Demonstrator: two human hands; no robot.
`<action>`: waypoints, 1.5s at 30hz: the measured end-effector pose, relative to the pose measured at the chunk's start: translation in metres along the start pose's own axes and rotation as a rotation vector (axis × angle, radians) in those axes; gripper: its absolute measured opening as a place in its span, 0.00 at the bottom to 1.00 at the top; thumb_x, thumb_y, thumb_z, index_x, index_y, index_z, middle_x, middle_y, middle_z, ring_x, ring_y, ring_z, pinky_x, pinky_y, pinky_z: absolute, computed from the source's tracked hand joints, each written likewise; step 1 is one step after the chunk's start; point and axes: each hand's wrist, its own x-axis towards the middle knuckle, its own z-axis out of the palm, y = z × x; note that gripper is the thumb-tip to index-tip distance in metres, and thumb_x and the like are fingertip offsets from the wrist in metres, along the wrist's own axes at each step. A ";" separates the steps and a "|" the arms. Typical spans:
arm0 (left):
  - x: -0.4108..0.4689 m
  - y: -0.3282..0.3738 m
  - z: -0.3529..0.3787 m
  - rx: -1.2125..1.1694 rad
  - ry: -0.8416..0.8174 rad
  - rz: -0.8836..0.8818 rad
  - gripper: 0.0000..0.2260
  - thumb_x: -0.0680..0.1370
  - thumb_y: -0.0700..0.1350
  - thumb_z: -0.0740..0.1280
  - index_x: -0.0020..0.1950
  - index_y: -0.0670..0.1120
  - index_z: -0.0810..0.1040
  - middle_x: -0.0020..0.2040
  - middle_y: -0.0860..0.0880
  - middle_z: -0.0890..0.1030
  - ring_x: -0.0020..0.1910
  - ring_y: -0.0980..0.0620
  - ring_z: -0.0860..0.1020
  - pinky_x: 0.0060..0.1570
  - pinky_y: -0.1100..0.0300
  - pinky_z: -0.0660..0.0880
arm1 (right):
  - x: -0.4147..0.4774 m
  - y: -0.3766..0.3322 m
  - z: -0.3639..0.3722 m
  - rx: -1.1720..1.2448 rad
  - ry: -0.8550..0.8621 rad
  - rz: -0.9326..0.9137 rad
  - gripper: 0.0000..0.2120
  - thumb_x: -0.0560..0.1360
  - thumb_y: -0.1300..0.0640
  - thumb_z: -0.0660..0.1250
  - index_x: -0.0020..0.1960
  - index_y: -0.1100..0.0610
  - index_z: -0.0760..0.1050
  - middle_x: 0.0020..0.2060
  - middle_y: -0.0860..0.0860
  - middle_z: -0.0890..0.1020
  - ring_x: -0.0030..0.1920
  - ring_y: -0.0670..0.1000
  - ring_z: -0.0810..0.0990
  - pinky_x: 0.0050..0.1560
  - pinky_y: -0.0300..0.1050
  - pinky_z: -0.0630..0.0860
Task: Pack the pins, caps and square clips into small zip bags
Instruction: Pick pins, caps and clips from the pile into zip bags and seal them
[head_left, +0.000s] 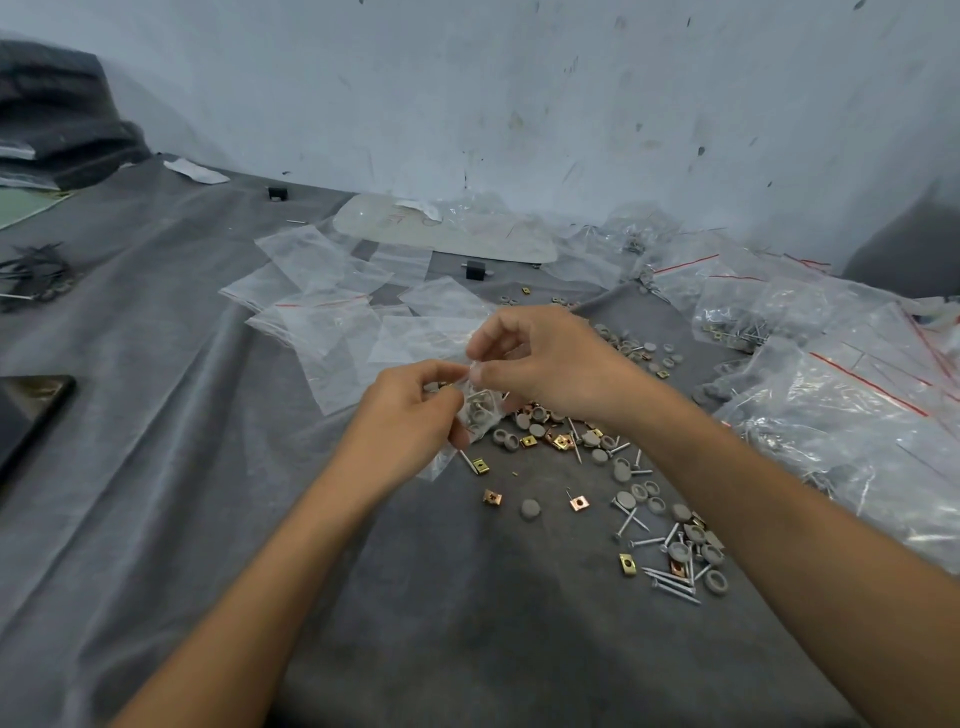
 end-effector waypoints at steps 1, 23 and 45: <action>0.000 0.000 0.000 -0.007 0.008 -0.002 0.15 0.72 0.51 0.62 0.55 0.57 0.81 0.31 0.48 0.85 0.22 0.57 0.69 0.24 0.64 0.66 | 0.000 0.000 -0.003 -0.042 0.012 -0.007 0.06 0.75 0.58 0.75 0.51 0.55 0.81 0.44 0.50 0.85 0.42 0.53 0.86 0.43 0.51 0.85; 0.000 0.001 -0.005 -0.045 0.066 -0.027 0.13 0.80 0.42 0.63 0.57 0.58 0.79 0.30 0.48 0.84 0.26 0.53 0.68 0.26 0.62 0.67 | 0.005 0.076 0.026 -0.815 -0.171 0.011 0.07 0.80 0.52 0.67 0.54 0.54 0.79 0.50 0.53 0.83 0.53 0.57 0.80 0.47 0.47 0.74; 0.001 0.003 -0.005 -0.038 0.057 -0.013 0.11 0.79 0.42 0.63 0.51 0.58 0.79 0.30 0.48 0.84 0.22 0.56 0.68 0.26 0.62 0.65 | 0.007 -0.011 -0.006 -0.579 -0.099 -0.159 0.10 0.78 0.55 0.68 0.58 0.47 0.81 0.47 0.44 0.82 0.47 0.44 0.79 0.45 0.39 0.74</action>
